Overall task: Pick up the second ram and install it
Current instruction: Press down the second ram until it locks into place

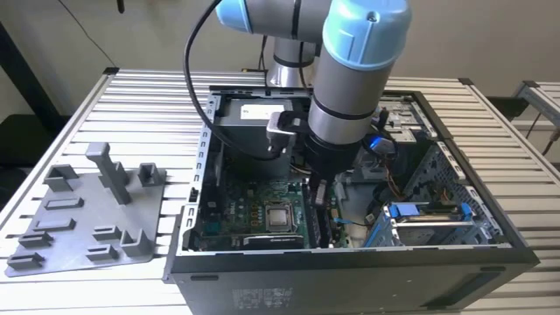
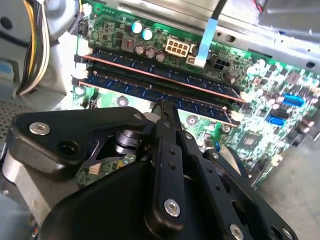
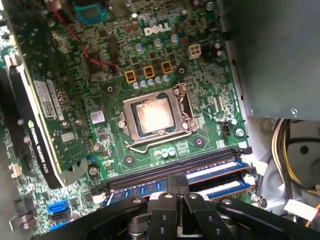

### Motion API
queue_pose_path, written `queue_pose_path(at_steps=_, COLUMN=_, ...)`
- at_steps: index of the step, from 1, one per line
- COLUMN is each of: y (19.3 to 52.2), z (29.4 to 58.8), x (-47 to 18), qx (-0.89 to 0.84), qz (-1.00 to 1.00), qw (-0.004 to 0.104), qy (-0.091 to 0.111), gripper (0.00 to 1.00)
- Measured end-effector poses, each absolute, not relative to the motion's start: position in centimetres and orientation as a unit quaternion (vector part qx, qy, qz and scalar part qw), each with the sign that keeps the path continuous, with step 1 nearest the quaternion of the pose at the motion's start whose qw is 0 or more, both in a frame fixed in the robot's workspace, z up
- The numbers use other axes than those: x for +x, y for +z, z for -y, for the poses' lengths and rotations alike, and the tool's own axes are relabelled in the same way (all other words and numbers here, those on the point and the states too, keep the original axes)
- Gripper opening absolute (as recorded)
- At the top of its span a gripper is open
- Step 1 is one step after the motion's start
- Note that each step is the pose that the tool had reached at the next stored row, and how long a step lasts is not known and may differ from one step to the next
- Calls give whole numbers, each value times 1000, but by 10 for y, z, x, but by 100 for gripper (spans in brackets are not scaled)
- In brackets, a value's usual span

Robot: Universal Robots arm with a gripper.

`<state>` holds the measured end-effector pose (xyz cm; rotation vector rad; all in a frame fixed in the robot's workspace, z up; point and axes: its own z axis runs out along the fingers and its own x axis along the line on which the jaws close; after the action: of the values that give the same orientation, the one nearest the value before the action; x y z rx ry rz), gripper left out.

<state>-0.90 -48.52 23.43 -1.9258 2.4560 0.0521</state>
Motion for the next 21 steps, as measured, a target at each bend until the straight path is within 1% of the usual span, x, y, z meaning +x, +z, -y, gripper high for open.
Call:
queue_pose_path(at_steps=7, y=233, z=485, x=-9, qx=-657, qz=-754, qw=10, qy=17, gripper=11)
queue_pose_path(at_steps=14, y=232, z=485, x=-9, qx=-662, qz=-749, qw=11, qy=15, gripper=11)
queue_pose_path(at_steps=21, y=221, z=486, x=-9, qx=-662, qz=-749, qw=10, qy=15, gripper=11)
